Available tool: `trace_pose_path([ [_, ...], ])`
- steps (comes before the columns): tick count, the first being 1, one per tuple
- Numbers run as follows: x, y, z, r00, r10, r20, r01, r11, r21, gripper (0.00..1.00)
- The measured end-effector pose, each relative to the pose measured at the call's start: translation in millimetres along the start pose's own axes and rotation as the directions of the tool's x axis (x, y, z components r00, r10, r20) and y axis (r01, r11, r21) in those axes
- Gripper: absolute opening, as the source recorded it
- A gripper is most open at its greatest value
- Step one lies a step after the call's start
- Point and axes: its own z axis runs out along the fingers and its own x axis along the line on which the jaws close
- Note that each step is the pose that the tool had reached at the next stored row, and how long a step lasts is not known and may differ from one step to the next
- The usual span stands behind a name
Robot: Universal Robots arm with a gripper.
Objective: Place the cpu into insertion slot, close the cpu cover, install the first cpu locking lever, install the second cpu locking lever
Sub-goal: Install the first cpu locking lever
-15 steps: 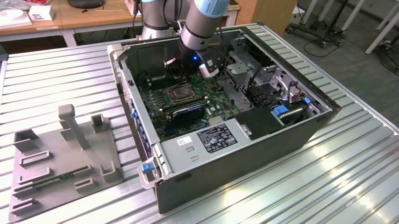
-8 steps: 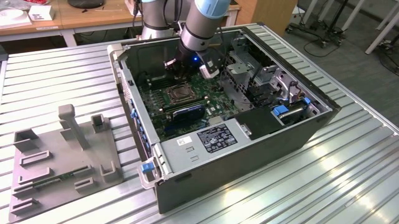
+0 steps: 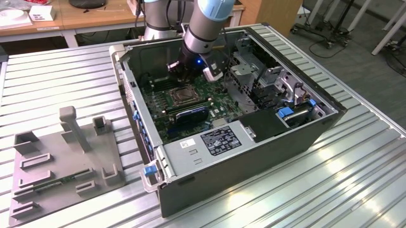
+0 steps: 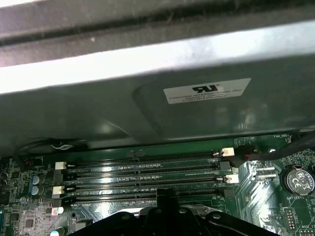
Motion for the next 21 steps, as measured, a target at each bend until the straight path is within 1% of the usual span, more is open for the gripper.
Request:
trace_pose_path([
  [6, -0.5, -1.1, 2.5, 1.0, 0.0, 0.0003, 0.0, 1.0, -0.0003, 0.11],
  [7, -0.7, -1.0, 3.0, 1.0, 0.0, 0.0011, 0.0, 1.0, -0.0014, 0.11],
  [18, -0.6, -1.3, 2.8, 1.0, 0.0, 0.0004, 0.0, 1.0, -0.0008, 0.11],
  [19, -0.5, -1.5, 2.7, 1.0, 0.0, 0.0001, 0.0, 1.0, -0.0034, 0.11],
  [21, -0.6, -1.5, 2.7, 1.0, -0.002, -0.0013, 0.002, 0.9999, -0.0168, 0.11],
])
